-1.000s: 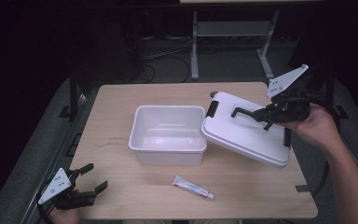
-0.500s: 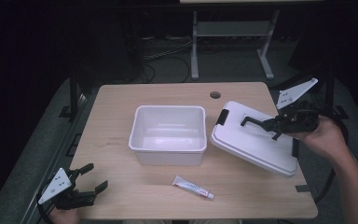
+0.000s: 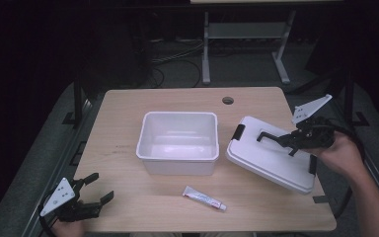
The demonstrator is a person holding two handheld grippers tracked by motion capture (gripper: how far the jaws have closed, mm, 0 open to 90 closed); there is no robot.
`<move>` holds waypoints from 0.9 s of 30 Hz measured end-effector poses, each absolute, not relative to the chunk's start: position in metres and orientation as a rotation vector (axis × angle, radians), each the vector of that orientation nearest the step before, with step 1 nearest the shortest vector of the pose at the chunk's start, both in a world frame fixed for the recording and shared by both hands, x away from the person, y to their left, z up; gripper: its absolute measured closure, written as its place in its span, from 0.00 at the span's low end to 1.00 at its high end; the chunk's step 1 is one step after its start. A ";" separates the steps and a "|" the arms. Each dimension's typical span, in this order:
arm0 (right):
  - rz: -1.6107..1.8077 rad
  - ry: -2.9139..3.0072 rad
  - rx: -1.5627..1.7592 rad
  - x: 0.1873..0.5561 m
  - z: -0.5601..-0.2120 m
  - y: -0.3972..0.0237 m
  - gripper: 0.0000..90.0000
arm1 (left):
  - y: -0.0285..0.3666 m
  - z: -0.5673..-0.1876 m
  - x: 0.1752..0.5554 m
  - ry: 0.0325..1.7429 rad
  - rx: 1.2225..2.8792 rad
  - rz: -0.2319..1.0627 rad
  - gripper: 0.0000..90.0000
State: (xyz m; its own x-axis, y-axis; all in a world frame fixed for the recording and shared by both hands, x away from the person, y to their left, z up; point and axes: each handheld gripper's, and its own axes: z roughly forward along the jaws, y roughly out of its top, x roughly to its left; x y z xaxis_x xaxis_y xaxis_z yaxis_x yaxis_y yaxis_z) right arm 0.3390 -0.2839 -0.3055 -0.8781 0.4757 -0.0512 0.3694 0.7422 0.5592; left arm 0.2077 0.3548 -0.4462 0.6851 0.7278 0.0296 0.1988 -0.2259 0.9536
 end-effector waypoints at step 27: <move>0.763 2.800 0.744 0.351 -0.374 -0.274 0.94 | 0.355 -0.446 0.209 0.740 1.775 0.584 0.17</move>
